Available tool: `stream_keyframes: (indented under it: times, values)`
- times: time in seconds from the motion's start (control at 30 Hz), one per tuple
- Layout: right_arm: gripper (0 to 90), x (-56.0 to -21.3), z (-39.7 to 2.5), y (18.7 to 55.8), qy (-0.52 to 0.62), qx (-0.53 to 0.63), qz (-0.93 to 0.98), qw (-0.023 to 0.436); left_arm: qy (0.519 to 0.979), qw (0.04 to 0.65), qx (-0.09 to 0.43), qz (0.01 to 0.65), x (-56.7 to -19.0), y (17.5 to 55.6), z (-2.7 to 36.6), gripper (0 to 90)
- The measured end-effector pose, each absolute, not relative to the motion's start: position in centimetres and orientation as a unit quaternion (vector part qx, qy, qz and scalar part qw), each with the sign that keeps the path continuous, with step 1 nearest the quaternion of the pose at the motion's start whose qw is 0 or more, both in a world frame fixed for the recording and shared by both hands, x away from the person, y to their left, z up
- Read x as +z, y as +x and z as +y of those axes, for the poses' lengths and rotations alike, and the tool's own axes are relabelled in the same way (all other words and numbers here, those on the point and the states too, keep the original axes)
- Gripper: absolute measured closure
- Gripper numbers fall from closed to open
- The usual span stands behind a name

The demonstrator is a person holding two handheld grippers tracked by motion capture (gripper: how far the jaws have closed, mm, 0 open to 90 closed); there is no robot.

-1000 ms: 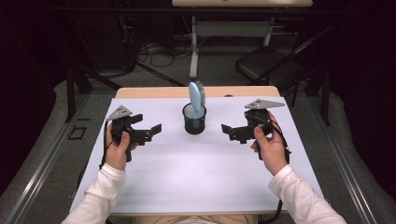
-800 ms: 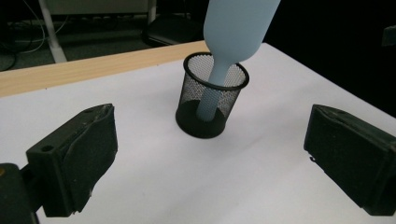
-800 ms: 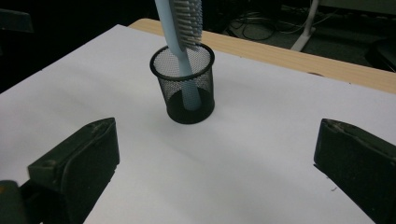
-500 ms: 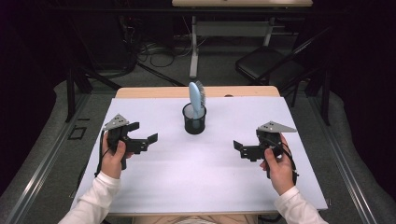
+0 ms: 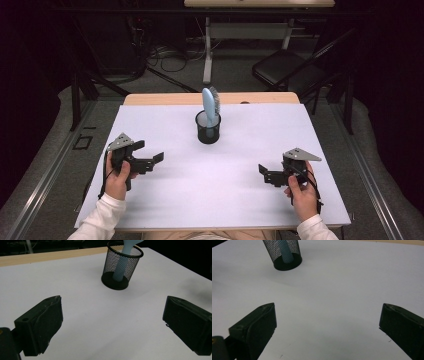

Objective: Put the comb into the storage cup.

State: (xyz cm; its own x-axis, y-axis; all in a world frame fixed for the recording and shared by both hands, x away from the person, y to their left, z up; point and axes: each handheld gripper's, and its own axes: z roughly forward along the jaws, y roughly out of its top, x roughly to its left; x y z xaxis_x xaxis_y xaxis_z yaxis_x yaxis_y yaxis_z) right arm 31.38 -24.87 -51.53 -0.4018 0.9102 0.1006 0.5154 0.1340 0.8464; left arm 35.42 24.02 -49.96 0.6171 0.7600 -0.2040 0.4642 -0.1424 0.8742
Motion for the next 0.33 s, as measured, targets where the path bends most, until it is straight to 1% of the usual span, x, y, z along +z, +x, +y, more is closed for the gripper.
stream_keyframes:
  times: [0.33]
  values:
    - [0.7,-52.59,-25.36,31.23,0.498,0.429,0.715,0.237,0.736,0.511,0.149,0.419,-50.52,35.38,25.00,3.0]
